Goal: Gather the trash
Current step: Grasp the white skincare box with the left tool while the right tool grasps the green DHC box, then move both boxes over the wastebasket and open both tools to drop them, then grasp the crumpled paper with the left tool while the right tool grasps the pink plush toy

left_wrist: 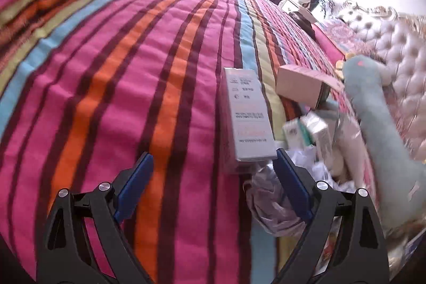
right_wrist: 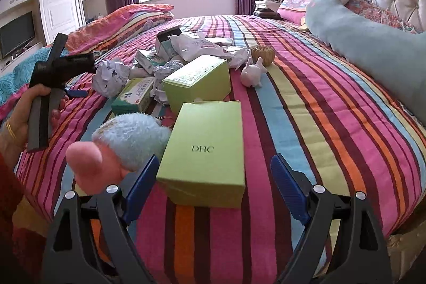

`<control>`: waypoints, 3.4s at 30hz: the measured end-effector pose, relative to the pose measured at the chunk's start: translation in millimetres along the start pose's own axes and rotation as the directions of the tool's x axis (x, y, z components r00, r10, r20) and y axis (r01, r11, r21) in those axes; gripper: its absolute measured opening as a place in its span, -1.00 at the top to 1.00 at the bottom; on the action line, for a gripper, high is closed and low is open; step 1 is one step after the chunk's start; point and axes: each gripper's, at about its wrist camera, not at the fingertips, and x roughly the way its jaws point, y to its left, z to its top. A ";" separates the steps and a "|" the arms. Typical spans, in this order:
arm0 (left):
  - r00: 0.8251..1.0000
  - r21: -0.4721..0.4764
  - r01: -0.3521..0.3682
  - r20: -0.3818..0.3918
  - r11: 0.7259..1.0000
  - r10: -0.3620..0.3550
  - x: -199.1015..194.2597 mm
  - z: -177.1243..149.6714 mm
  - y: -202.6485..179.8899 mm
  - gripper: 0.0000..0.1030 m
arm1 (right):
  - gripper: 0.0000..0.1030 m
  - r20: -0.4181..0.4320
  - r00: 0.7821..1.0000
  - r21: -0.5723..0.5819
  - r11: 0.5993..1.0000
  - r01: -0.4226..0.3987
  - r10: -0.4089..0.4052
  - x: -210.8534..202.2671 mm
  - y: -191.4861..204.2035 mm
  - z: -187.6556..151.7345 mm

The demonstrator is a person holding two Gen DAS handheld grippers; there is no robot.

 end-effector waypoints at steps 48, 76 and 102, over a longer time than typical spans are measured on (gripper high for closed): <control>0.969 0.189 -0.219 -0.071 0.957 0.236 30.1 49.1 -42.5 -0.02 | -0.07 -0.070 0.981 0.166 0.972 -0.168 0.181 24.0 -33.9 11.3; 0.884 0.415 0.116 -0.457 0.903 0.097 -93.8 -449.0 1.7 -0.02 | -0.07 -0.606 0.693 0.312 0.918 -0.243 0.390 -10.2 16.6 -258.7; 0.944 0.408 0.090 -0.325 0.908 0.053 -120.4 -414.0 -0.7 -0.75 | -0.47 -0.271 0.927 0.109 0.965 -0.239 0.261 -86.0 10.3 -179.0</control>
